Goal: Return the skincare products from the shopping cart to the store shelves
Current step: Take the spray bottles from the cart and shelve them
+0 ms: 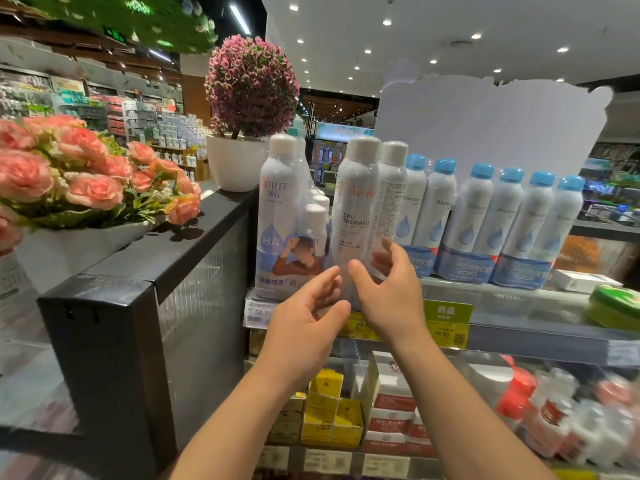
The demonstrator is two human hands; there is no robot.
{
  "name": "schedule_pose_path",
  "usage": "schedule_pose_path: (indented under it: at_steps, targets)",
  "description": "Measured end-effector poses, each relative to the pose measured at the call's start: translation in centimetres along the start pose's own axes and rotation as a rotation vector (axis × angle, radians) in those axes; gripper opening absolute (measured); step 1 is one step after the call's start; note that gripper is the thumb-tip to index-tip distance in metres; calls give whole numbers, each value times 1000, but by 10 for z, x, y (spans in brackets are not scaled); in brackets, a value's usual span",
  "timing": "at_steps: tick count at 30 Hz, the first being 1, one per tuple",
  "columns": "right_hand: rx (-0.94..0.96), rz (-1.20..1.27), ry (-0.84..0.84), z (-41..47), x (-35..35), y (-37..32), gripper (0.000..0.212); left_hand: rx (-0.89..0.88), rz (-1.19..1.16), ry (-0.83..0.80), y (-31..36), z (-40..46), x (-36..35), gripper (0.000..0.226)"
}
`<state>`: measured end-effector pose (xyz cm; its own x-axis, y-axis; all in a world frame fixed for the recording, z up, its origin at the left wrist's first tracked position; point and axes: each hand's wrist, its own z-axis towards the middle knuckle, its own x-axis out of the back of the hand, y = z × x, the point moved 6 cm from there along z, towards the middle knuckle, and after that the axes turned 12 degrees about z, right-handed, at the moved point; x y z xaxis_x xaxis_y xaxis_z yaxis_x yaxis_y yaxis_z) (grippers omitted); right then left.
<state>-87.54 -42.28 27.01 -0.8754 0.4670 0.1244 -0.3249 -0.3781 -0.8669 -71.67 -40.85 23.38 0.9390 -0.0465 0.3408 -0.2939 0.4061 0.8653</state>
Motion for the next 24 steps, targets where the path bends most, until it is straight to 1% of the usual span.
schedule_pose_path:
  at_steps: [3,6,9,12,17,20,24]
  targets:
    - [25,86,73,-18,10,-3,58,-15,-26,-25,-2,-9,-3,53]
    - [46,163,115,-40,19,-5,39,-29,-37,-61,-6,-20,-9,49]
    - [61,177,157,-65,31,-5,27,-48,-23,-124,-9,-33,-18,49]
    - [31,157,185,-91,45,5,22,-45,-33,-191,-16,-47,-29,51]
    - [-129,127,230,-141,71,31,16,-6,-97,-312,-29,-75,-57,50]
    - [-220,151,304,-178,94,43,14,19,-121,-409,-36,-94,-83,51]
    - [-304,102,394,-232,134,54,12,39,-142,-569,-35,-127,-130,53]
